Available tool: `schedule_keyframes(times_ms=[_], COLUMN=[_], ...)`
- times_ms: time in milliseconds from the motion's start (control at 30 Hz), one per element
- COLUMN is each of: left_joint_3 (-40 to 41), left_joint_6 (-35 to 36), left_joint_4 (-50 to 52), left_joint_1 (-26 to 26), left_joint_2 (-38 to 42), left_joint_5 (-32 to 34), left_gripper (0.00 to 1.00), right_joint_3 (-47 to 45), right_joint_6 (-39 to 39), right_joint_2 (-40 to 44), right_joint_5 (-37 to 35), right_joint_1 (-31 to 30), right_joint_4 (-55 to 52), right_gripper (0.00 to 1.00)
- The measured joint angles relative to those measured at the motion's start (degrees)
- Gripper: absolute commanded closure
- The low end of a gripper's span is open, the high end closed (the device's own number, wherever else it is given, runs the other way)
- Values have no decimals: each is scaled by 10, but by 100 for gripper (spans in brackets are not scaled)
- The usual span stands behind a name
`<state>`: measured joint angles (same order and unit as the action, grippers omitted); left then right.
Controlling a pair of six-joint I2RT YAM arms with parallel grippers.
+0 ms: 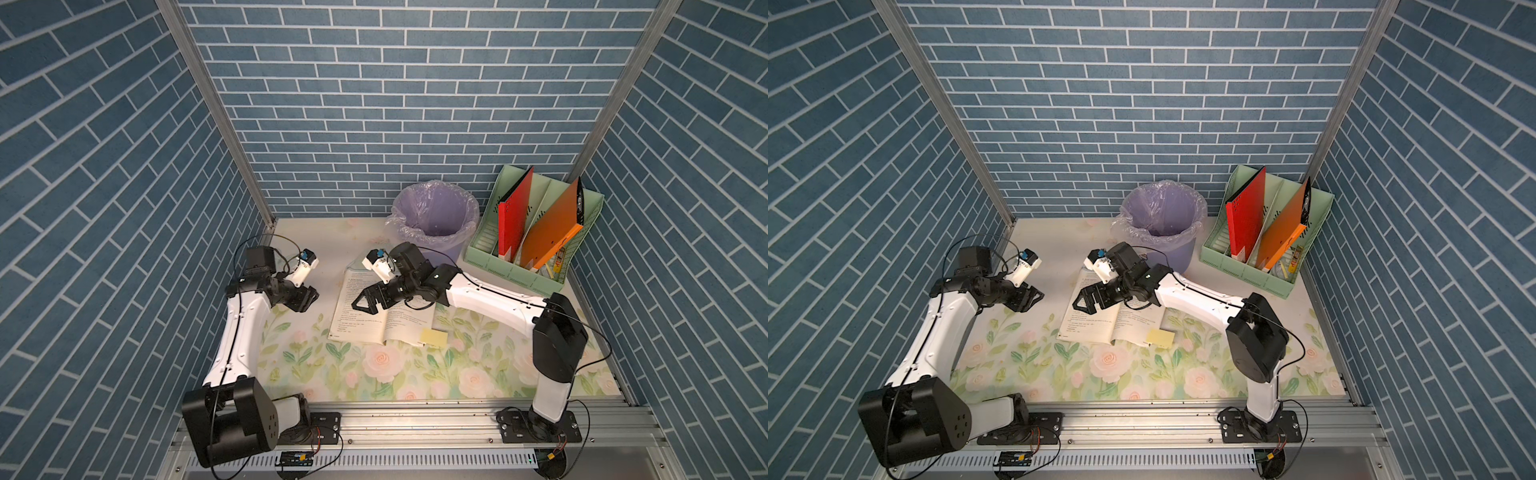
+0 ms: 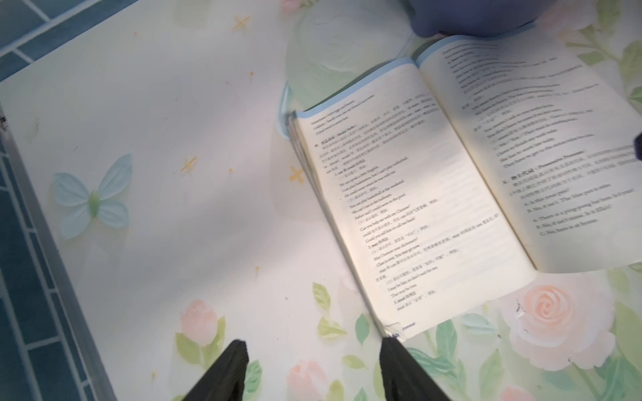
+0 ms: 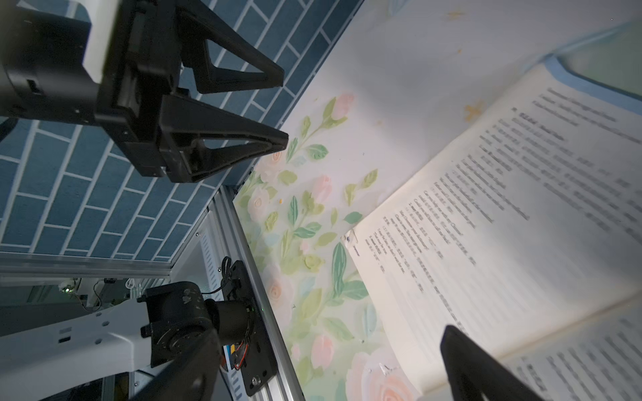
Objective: Peel off the used sticky note
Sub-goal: Tear off the note from the book.
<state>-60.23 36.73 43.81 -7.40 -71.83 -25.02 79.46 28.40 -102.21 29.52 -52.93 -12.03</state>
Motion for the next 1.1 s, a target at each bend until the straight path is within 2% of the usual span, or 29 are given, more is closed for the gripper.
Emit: schedule_keyframes(times_ms=[167, 333, 467, 700, 900, 1100], left_joint_3=[15, 17, 17, 17, 27, 32], left_joint_6=[-55, -94, -106, -106, -103, -102], left_joint_4=[-38, -88, -122, -180, -218, -230], left_joint_1=[163, 322, 402, 476, 498, 500], left_joint_2=[-11, -81, -142, -225, -266, -275], left_joint_5=[4, 22, 31, 61, 85, 92], left_gripper=[35, 37, 39, 40, 40, 40], right_joint_3=[-206, -362, -459, -581, -593, -593], right_joint_6=[51, 116, 163, 235, 259, 263], right_joint_2=[124, 292, 387, 408, 357, 289], right_joint_5=[-33, -68, -78, -81, -75, -62], right_joint_1=[42, 71, 87, 95, 96, 105], right_joint_4=[33, 42, 62, 120, 207, 272], right_gripper=[2, 4, 8, 14, 20, 20])
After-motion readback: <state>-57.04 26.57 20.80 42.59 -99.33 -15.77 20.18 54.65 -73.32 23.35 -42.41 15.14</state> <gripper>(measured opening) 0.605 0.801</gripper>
